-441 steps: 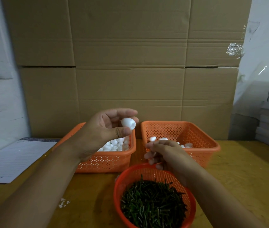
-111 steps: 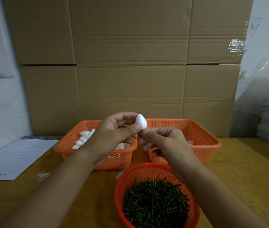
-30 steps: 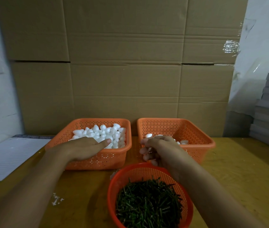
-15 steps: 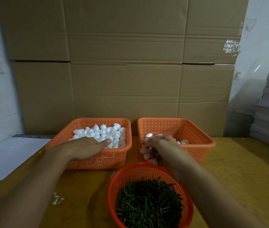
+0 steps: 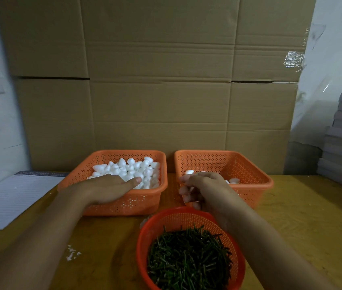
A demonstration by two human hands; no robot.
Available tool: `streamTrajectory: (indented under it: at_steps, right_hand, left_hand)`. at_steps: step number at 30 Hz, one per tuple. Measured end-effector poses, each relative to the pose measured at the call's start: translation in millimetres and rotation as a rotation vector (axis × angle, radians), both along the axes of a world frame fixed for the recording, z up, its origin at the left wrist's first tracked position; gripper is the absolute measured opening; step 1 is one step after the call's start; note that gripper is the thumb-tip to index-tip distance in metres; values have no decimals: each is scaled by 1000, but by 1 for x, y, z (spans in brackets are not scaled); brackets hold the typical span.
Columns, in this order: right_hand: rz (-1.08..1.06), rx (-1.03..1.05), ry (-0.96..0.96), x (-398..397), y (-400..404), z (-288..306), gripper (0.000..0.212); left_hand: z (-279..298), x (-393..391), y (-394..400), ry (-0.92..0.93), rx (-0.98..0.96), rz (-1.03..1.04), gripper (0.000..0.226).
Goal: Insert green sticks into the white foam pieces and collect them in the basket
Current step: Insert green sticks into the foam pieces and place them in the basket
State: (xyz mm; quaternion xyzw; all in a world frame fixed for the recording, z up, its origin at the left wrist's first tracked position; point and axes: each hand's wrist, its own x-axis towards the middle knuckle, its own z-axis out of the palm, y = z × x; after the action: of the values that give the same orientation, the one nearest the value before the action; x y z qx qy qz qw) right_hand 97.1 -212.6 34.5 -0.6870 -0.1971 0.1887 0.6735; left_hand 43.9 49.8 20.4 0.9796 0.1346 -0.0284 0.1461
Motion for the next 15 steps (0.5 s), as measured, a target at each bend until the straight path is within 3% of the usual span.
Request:
streamTrajectory:
  at_steps: [15]
  right_hand:
    - [-9,3,-2,-1,-1,1,20]
  left_hand:
    - [1,-2,-1,43,20,45,85]
